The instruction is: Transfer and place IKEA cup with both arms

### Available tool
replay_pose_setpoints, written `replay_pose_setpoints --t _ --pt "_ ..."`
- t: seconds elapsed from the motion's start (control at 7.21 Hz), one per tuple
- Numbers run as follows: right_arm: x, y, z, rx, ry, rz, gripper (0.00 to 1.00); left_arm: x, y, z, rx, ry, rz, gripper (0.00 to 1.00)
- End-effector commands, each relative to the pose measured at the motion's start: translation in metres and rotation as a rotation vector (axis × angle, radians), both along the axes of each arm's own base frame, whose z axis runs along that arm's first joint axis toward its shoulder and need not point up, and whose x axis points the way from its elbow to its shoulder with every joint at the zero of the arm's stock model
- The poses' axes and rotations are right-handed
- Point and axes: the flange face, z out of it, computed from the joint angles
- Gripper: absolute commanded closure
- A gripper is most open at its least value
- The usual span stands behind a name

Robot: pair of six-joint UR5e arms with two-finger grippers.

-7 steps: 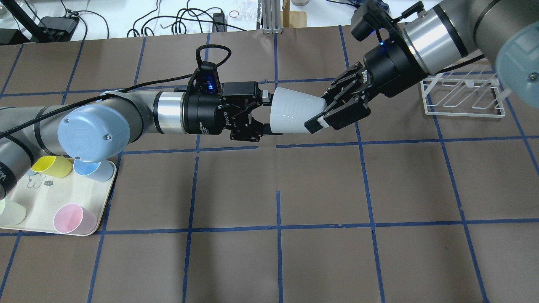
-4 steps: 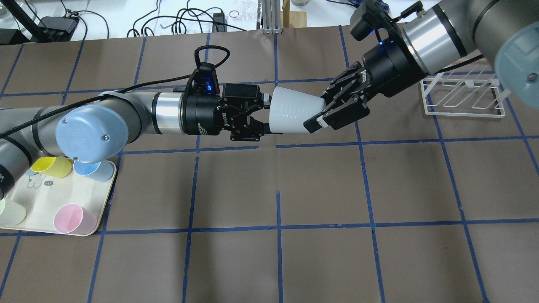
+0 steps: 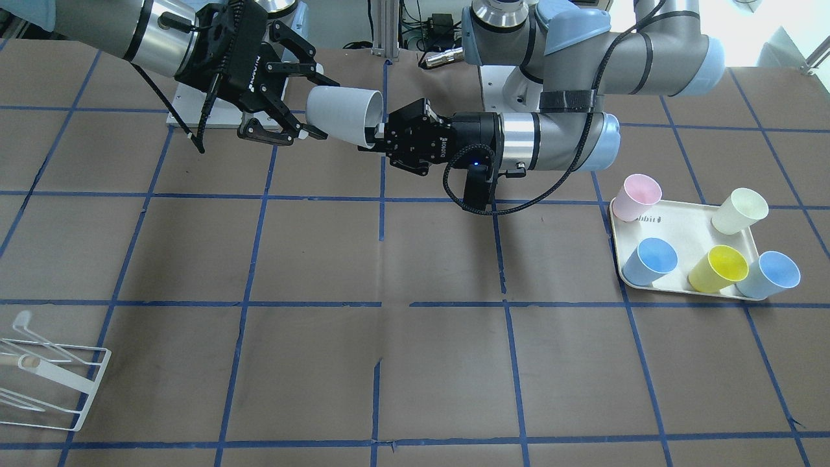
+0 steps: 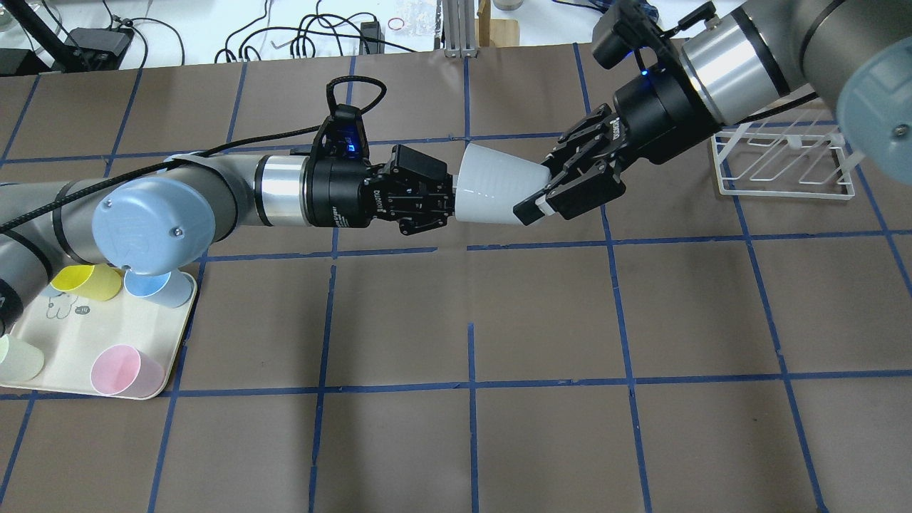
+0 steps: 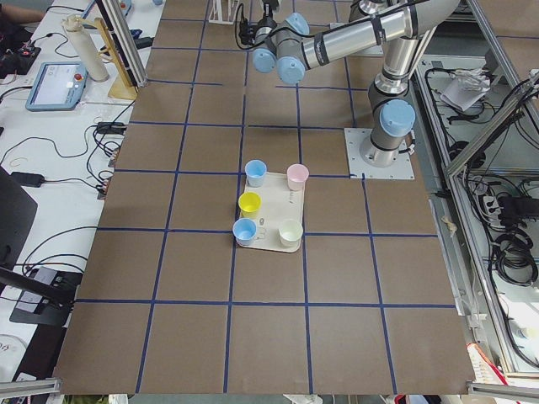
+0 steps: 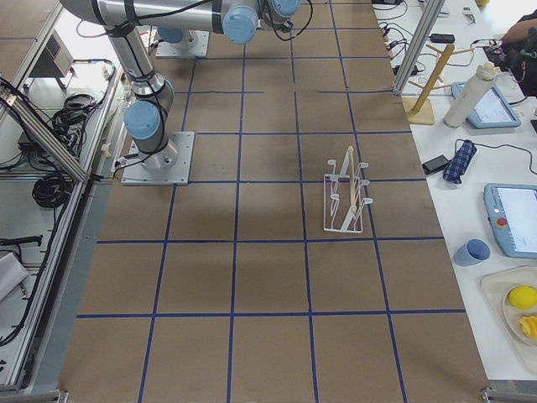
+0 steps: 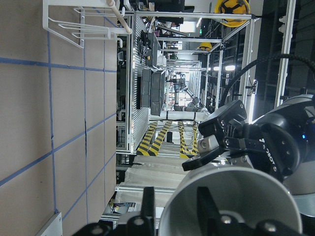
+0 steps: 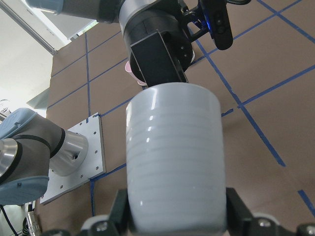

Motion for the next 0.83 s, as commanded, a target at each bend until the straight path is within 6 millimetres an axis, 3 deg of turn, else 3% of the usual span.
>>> replay_pose_setpoints --t 0.0,0.55,0.69 --pt "0.0 -0.003 0.008 -0.045 -0.001 -0.005 0.0 0.0 0.001 0.004 -0.009 0.0 0.0 1.0" --pt "-0.004 -0.012 0.018 -0.126 0.03 -0.004 0.0 0.004 0.002 0.012 -0.03 -0.005 0.005 1.0" --pt "-0.01 -0.011 0.013 -0.116 0.096 0.007 0.0 0.037 -0.004 0.006 -0.024 -0.099 -0.011 1.0"
